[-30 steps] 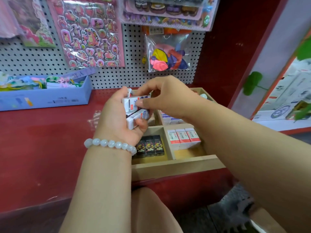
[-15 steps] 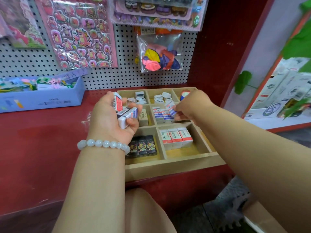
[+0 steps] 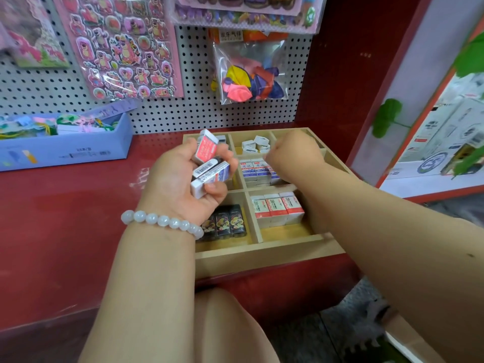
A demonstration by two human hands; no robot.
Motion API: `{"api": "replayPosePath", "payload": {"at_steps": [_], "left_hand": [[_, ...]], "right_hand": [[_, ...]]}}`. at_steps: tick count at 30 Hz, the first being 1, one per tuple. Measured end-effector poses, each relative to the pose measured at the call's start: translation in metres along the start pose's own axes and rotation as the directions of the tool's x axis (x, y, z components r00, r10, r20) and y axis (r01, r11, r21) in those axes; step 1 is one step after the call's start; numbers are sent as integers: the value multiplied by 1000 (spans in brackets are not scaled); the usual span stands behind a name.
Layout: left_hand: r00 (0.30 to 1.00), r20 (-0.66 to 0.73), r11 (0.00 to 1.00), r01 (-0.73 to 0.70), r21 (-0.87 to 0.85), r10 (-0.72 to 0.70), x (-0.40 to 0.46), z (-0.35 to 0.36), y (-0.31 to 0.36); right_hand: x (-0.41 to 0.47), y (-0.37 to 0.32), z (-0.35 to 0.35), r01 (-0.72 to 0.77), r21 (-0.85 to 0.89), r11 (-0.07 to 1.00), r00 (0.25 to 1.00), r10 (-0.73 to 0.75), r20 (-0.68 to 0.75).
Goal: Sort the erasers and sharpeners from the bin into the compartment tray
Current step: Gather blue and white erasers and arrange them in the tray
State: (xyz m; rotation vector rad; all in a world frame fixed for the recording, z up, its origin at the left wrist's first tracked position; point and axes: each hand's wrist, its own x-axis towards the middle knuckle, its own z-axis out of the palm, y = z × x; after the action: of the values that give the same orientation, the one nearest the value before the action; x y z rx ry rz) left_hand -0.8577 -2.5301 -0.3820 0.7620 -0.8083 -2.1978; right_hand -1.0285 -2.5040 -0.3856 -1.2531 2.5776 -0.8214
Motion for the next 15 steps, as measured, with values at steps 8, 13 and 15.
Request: {"api": "replayPosePath", "payload": {"at_steps": [8, 13, 15], "left_hand": [[986, 86, 988, 135, 72, -141, -7, 16, -8], [960, 153, 972, 236, 1, -233, -11, 25, -15], [957, 150, 967, 255, -29, -248, -9, 26, -18]], "right_hand": [[-27, -7, -22, 21, 734, 678, 833, -418, 362], [-30, 4, -35, -167, 866, 472, 746, -514, 424], [-27, 12, -39, -164, 883, 439, 805, -458, 377]]}}
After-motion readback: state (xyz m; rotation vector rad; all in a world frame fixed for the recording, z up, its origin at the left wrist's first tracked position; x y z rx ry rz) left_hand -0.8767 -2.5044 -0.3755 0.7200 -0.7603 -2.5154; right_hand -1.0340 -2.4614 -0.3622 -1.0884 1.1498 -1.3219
